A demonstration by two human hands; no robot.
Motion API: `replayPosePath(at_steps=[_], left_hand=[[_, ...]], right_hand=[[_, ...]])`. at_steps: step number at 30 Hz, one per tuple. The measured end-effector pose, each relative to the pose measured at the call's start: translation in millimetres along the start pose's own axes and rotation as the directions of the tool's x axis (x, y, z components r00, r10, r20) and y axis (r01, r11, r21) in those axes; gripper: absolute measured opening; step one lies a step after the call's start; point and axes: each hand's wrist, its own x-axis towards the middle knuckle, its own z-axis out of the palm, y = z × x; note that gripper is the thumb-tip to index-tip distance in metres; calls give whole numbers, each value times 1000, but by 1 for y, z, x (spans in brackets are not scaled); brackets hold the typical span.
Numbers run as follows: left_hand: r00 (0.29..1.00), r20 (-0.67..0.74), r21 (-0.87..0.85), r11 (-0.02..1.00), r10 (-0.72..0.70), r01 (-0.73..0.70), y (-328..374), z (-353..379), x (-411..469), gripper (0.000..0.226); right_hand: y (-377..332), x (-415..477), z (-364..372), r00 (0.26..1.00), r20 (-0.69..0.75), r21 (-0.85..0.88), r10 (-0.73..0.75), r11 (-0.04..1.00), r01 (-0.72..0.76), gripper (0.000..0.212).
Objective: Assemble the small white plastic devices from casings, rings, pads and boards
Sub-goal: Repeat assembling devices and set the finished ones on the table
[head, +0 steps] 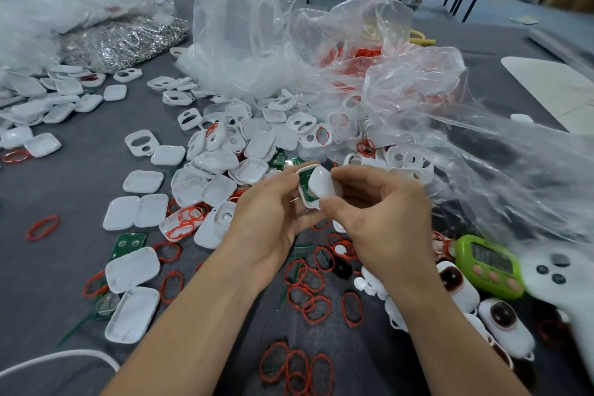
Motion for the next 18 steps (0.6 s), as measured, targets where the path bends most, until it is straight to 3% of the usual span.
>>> replayPosePath(at_steps=[3,5,7,10,12,14,15,17,18], left_hand=[[1000,-2,-13,1000,-26,26,1,-1,2,33],[999,-13,-27,999,-44,44,3,-2,2,32],[998,-20,-36,998,-62,61,4,-2,1,31],[997,-28,-40,997,-74,73,5,-2,1,31],[997,-31,-37,997,-74,73,5,-2,1,31],[996,-37,-36,996,-77,76,6,-2,0,30],[996,-40,-35,996,-79,78,6,-2,0,30],[996,-39,-36,996,-81,80,7,-2,-1,30],[996,-39,-41,996,-81,79,7,-2,-1,30]], right_hand=[[2,6,-6,996,-4,76,87,993,-86,40],[2,11,-17,996,-20,8,83,997,-83,42],[1,17,-33,999,0,-203,33,979,-32,46],[-3,19,-52,966,255,-595,44,794,121,59],[-6,17,-50,937,330,-671,116,727,146,65],[-8,15,-48,977,191,-647,97,761,51,60],[-11,15,-48,993,76,-621,93,783,-26,48],[-18,16,-49,990,-104,-671,96,728,-141,5],[-23,13,-44,981,-147,-720,128,666,-195,22]])
